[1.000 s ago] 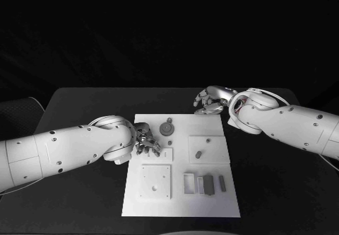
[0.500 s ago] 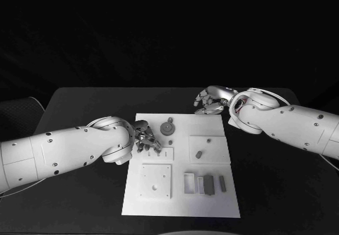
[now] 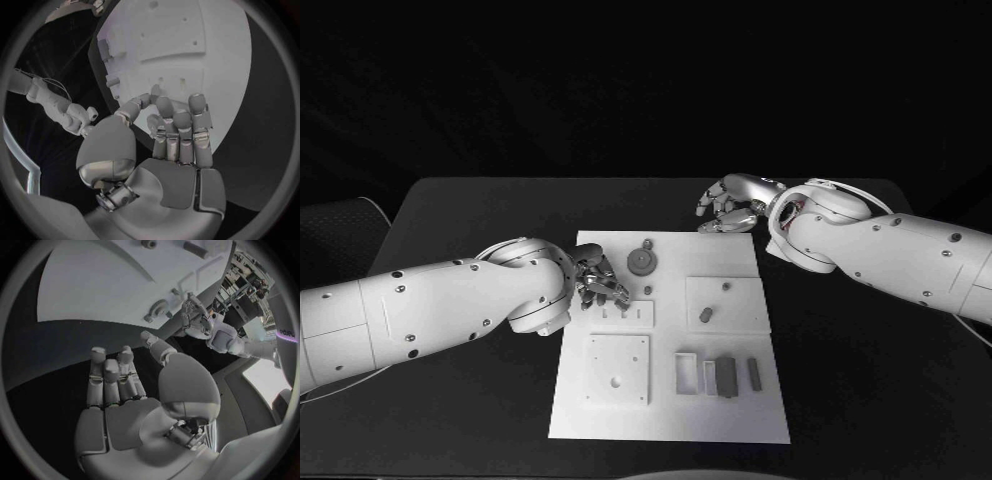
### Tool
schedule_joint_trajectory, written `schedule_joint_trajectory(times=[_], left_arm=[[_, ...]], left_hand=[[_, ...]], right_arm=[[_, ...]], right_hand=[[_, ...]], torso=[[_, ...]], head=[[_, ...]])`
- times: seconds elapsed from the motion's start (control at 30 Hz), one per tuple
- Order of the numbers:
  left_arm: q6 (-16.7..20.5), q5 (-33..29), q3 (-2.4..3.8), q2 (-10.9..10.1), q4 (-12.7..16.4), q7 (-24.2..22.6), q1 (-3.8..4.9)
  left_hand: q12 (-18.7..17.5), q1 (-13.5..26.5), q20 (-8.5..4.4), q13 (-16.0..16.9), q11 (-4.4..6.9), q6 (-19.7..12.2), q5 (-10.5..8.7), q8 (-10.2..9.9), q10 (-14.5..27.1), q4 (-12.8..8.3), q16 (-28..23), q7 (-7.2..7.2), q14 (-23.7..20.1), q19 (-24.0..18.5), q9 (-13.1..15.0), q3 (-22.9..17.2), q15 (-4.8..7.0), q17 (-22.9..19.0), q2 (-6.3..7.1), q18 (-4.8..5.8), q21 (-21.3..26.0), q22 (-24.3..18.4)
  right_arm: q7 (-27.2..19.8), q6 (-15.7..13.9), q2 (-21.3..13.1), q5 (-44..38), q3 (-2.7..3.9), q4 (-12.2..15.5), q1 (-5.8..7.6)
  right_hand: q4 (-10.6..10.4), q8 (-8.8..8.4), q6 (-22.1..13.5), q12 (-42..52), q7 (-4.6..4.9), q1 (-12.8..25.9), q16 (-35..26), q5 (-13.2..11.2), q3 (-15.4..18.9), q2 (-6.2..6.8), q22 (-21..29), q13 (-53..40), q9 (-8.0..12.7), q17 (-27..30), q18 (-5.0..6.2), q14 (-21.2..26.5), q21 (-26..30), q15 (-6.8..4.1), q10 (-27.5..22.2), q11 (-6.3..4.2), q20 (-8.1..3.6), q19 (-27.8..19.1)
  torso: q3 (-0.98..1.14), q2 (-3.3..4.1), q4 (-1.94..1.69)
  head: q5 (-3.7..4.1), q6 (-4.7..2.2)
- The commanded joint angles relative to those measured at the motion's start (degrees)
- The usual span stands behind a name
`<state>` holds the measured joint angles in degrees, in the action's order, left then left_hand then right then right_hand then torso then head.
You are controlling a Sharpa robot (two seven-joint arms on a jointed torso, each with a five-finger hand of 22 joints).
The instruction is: Assemble the parts on the task board
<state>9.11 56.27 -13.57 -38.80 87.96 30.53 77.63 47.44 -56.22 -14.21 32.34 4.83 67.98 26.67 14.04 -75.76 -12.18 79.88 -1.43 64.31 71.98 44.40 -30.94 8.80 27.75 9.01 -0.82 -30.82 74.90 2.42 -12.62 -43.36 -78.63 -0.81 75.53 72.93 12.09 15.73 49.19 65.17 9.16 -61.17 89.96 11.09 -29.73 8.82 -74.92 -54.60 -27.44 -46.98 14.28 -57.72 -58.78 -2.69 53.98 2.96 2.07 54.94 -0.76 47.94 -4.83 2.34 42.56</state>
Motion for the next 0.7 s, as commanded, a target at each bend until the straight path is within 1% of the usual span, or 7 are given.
schedule_joint_trajectory(times=[0.03, 0.2, 0.53, 0.7], left_arm=[[-1.74, 0.65, 0.0, 0.19, 0.11, 0.19, -0.02], [-1.82, 1.92, 0.0, 0.03, 0.38, 0.19, -0.18], [-0.22, 4.06, -0.01, -0.02, 0.73, -0.56, -0.58], [0.3, 4.92, -0.01, 0.02, 0.75, -0.9, -0.75]], left_hand=[[0.26, -2.89, -1.28, 0.09, -0.06, 0.4, -0.03, 0.76, -0.38, -4.11, 0.34, -0.09, 1.28, 1.6, 0.26, -4.13, 1.68, 0.07, -2.67, 0.22, -0.36, 1.3], [0.67, -2.61, -1.38, 0.36, 0.09, 0.78, -0.36, 0.97, -0.56, -4.0, 0.69, 0.08, 1.39, 1.77, 0.32, -3.81, 1.79, 0.27, -2.44, 0.19, -0.64, 1.33], [1.48, -2.47, -1.56, 0.92, 0.41, 1.47, -0.47, 1.35, -0.84, -3.82, 1.38, 0.4, 1.61, 2.19, 0.42, -3.59, 2.09, 0.69, -1.87, 0.11, -1.27, 1.36], [2.21, -2.51, -1.7, 1.48, 0.7, 2.14, -1.58, 1.7, -1.14, -3.56, 1.98, 0.71, 1.88, 2.59, 0.54, -3.5, 2.38, 1.09, -1.05, 0.0, -1.91, 1.36]], right_arm=[[-0.29, 0.62, -0.03, -0.17, 0.02, 0.17, -0.02], [-0.29, 0.58, -0.16, -0.17, 0.02, 0.21, -0.02], [-0.33, 0.56, -0.17, -0.17, 0.02, 0.23, -0.02], [-0.37, 0.57, -0.1, -0.17, 0.02, 0.09, -0.04]], right_hand=[[-0.32, -0.22, 0.01, 0.29, 0.34, 0.76, -0.14, 0.29, 0.08, 0.01, -0.7, 0.06, 0.07, -0.04, 0.72, -0.29, 0.37, -0.07, -0.2, 0.19, -0.15, 0.35], [-0.34, -0.22, 0.01, 0.3, 0.34, 0.75, -0.14, 0.29, 0.07, 0.02, -0.7, 0.07, 0.08, -0.04, 0.72, -0.29, 0.37, -0.07, -0.2, 0.19, -0.16, 0.34], [-0.35, -0.23, 0.01, 0.31, 0.34, 0.72, -0.14, 0.29, 0.06, 0.03, -0.7, 0.08, 0.09, -0.04, 0.72, -0.28, 0.38, -0.07, -0.21, 0.19, -0.17, 0.34], [-0.37, -0.23, 0.01, 0.32, 0.34, 0.71, -0.14, 0.3, 0.05, 0.03, -0.7, 0.09, 0.1, -0.04, 0.72, -0.28, 0.38, -0.07, -0.22, 0.19, -0.17, 0.34]], torso=[[0.04, -0.03, -0.01], [0.04, -0.02, -0.01], [0.02, 0.0, 0.0], [0.01, 0.01, 0.0]], head=[[-0.05, 0.19], [-0.05, 0.43], [-0.13, 0.7], [-0.16, 0.79]])
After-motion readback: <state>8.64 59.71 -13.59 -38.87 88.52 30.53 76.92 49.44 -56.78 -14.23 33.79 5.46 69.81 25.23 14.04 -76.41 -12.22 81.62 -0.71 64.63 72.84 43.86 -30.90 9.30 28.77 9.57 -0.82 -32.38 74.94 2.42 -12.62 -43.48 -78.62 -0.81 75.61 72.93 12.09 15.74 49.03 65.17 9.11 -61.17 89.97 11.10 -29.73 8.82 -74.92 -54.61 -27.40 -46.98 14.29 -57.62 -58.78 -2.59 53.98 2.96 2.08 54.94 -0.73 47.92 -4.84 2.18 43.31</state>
